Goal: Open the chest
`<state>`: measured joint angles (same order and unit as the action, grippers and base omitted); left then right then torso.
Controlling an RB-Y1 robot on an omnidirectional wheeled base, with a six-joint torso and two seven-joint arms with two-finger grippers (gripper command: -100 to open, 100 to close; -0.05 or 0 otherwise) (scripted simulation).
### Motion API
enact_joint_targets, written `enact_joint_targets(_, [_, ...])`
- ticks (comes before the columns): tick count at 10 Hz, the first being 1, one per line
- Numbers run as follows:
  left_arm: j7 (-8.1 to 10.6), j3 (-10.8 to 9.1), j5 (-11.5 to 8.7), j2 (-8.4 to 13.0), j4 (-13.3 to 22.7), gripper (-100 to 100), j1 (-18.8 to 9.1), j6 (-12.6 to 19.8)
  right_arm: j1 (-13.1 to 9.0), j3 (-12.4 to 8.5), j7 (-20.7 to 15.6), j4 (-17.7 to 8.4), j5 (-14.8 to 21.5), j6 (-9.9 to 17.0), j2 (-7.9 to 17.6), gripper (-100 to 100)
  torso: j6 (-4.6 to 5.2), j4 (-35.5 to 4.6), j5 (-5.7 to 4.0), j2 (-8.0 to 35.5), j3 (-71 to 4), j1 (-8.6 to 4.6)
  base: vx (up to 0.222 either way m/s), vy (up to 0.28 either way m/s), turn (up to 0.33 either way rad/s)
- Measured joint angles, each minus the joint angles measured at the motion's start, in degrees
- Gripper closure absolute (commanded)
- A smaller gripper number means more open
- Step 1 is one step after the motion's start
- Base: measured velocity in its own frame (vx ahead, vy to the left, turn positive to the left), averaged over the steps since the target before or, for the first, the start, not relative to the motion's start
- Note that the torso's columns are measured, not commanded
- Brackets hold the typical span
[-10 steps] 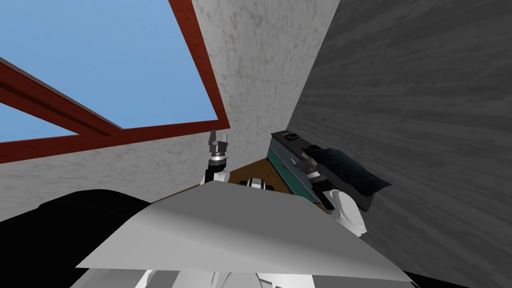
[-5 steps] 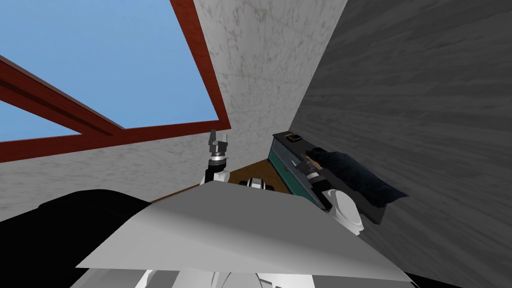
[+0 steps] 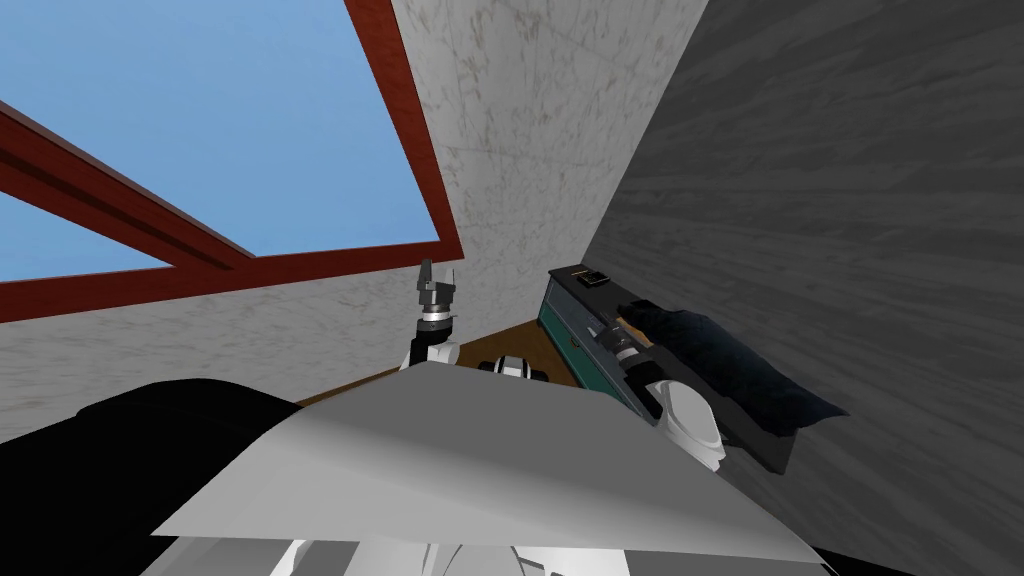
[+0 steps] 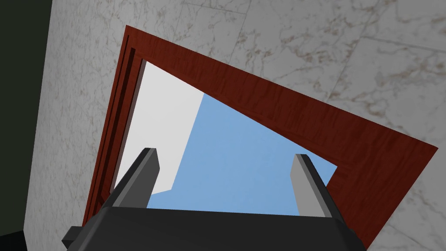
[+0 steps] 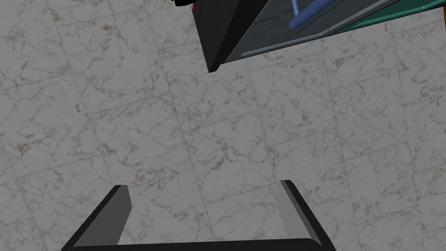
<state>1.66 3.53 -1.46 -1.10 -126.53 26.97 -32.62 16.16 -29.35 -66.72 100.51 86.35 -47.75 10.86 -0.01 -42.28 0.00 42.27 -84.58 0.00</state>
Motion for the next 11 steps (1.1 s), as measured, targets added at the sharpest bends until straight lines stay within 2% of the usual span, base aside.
enact_joint_targets(4, [0.0,0.0,0.0,0.0,0.0,0,0.0,0.0,-1.1,-2.5,-4.2,-2.8,5.7,-0.8,-0.7,-100,0.01,0.0,0.0,0.0,0.0,0.0,0.028,-0.005,0.042])
enact_joint_targets(11, [0.0,0.0,0.0,0.0,0.0,0,0.0,0.0,-2.5,-6.0,-10.0,-6.2,15.7,-1.4,-1.8,-100,0.02,0.0,0.0,0.0,0.0,0.0,0.02,-0.005,0.037])
